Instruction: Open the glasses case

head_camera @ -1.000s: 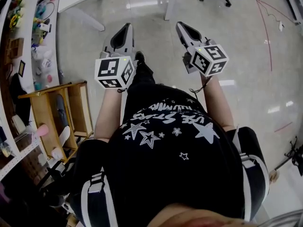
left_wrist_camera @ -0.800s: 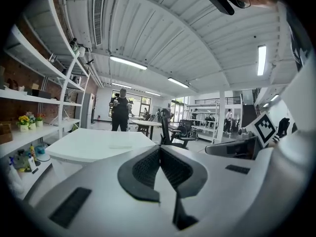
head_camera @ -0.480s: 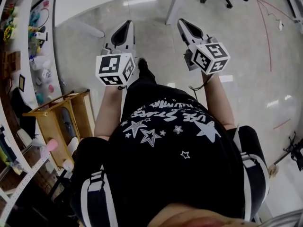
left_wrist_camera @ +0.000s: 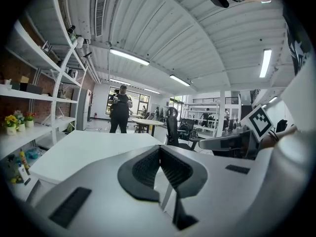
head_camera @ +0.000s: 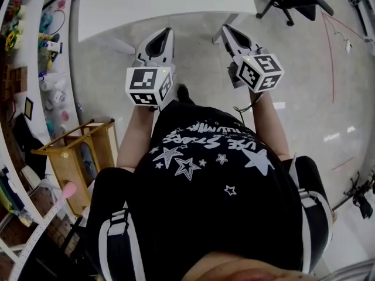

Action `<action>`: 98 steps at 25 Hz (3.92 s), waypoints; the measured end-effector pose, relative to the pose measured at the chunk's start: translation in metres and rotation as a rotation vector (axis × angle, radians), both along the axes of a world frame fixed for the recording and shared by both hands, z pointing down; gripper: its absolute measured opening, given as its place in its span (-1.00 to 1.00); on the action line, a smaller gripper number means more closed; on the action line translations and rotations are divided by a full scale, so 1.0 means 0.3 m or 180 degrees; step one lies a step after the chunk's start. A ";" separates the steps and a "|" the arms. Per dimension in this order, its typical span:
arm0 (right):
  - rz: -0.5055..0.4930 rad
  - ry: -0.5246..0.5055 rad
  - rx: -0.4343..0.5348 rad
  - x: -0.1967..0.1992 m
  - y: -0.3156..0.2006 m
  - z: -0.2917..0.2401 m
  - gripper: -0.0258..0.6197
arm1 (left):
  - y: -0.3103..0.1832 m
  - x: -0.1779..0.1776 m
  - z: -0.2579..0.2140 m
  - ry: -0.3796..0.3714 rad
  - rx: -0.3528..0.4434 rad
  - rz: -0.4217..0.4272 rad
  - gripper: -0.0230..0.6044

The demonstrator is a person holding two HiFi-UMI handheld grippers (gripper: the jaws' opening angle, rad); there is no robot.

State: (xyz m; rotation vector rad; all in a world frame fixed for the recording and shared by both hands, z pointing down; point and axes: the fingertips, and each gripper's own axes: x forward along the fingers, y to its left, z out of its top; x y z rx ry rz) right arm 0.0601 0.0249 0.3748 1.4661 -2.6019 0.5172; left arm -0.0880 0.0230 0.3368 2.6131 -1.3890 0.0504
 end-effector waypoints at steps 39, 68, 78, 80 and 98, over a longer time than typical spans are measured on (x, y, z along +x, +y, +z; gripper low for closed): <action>-0.0164 0.0160 -0.0141 -0.152 -0.603 0.096 -0.89 | -0.498 -0.106 0.120 -0.0010 -0.0182 0.0120 -0.89; -0.0347 0.0513 -0.0501 -0.037 -1.007 0.333 -0.89 | -0.863 0.105 0.495 -0.0638 -0.1106 0.0284 -0.89; -0.0498 0.0637 -0.0545 -0.019 -1.051 0.365 -0.89 | -0.923 0.117 0.604 -0.0859 -0.1341 0.0190 -0.89; -0.0562 0.0699 -0.0551 -0.025 -1.056 0.373 -0.89 | -0.931 0.112 0.621 -0.0876 -0.1380 0.0151 -0.89; -0.1370 0.1310 -0.0219 -0.081 -1.044 0.399 -0.88 | -0.949 0.120 0.663 -0.1038 -0.1443 0.0103 -0.89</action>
